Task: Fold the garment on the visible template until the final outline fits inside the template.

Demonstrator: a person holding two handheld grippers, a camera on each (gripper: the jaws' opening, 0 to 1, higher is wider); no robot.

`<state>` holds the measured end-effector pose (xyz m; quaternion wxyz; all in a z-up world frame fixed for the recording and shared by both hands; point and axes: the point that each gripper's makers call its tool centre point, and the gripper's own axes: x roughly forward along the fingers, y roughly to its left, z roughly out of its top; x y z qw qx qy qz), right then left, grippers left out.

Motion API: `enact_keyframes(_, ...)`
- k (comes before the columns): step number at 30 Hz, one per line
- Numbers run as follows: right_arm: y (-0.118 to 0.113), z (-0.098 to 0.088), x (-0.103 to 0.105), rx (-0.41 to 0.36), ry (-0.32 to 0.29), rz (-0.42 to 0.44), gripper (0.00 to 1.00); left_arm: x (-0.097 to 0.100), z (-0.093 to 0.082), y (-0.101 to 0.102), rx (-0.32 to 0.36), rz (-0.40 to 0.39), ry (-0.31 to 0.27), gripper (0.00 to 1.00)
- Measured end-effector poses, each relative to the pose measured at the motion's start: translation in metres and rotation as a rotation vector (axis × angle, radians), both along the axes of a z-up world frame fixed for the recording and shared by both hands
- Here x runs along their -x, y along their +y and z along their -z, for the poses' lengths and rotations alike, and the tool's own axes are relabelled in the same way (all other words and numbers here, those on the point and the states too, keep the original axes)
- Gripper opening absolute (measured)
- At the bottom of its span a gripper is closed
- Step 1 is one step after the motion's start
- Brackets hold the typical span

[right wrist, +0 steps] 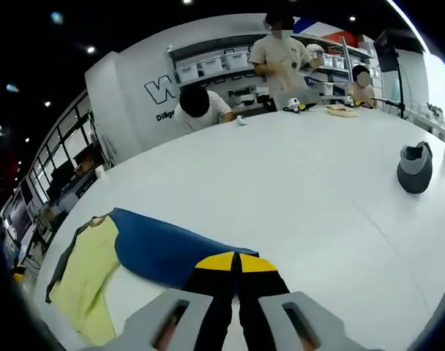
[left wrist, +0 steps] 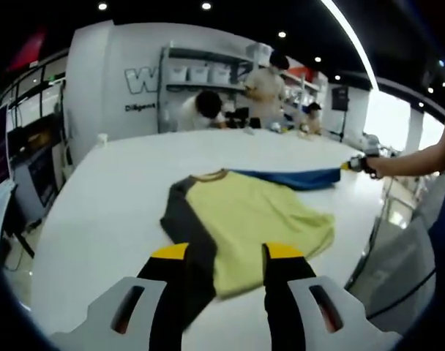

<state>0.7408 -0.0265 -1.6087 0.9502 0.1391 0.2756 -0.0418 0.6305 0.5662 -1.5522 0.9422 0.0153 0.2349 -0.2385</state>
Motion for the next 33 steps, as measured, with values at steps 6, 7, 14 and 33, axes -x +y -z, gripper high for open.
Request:
enact_keyframes(6,-0.011,-0.004,-0.023,0.003,-0.025,0.022,0.00,0.003,-0.001,-0.002,-0.001,-0.032,0.010,0.35)
enact_keyframes(7,-0.016,-0.005,-0.033,0.001,-0.038,0.039,0.00,0.004,0.000,-0.003,0.000,-0.045,0.014,0.35)
enact_keyframes(14,-0.030,0.002,-0.055,-0.008,-0.050,0.102,0.00,0.008,-0.001,-0.004,0.001,-0.090,0.028,0.35)
enact_keyframes(33,-0.048,0.025,-0.061,0.050,-0.019,0.158,0.06,0.006,0.003,-0.002,0.015,-0.160,0.044,0.35)
